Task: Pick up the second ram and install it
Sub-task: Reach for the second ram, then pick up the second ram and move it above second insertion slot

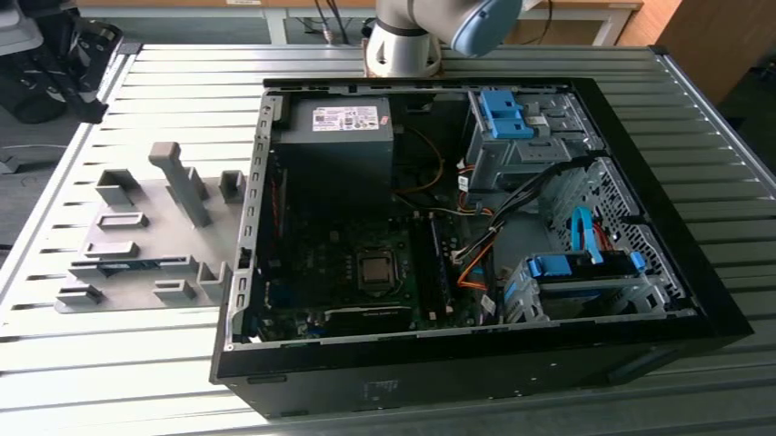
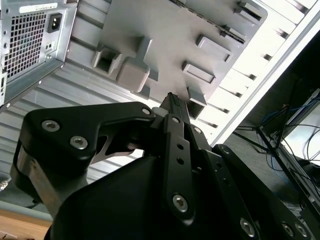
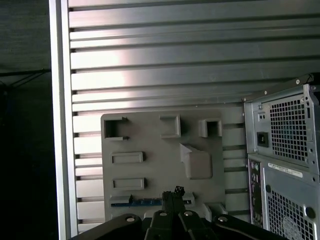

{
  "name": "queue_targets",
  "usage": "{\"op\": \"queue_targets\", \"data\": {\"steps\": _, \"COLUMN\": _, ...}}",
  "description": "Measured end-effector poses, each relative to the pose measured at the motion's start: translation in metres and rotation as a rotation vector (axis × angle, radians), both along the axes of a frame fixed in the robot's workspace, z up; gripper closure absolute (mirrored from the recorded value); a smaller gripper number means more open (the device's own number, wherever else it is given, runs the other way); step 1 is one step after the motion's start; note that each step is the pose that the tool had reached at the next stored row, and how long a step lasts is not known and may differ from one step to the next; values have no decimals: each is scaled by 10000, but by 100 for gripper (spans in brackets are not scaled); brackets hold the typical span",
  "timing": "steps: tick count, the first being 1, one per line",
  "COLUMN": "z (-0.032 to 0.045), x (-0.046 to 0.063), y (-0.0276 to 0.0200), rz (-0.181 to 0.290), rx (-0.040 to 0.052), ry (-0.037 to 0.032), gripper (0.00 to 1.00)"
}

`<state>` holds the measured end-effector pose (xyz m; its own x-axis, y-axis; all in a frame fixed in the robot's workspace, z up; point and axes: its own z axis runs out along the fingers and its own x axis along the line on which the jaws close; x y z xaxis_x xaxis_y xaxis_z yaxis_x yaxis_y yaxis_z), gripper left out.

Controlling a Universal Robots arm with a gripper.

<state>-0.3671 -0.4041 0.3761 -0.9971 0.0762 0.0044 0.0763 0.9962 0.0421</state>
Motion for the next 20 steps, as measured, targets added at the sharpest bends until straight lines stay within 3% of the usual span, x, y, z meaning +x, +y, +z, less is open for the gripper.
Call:
{"op": "queue_targets", "data": {"steps": 4, "z": -9, "x": -86, "y": -24, "rz": -1, "rx": 0, "ry": 0, "gripper": 89}}
{"op": "queue_targets", "data": {"steps": 11, "z": -35, "x": -187, "y": -167, "rz": 0, "rx": 1, "ry": 0, "gripper": 89}}
{"op": "queue_targets", "data": {"steps": 14, "z": -43, "x": -208, "y": -205, "rz": 0, "rx": 0, "ry": 0, "gripper": 89}}
{"op": "queue_targets", "data": {"steps": 20, "z": -45, "x": -223, "y": -215, "rz": 0, "rx": 0, "ry": 0, "gripper": 89}}
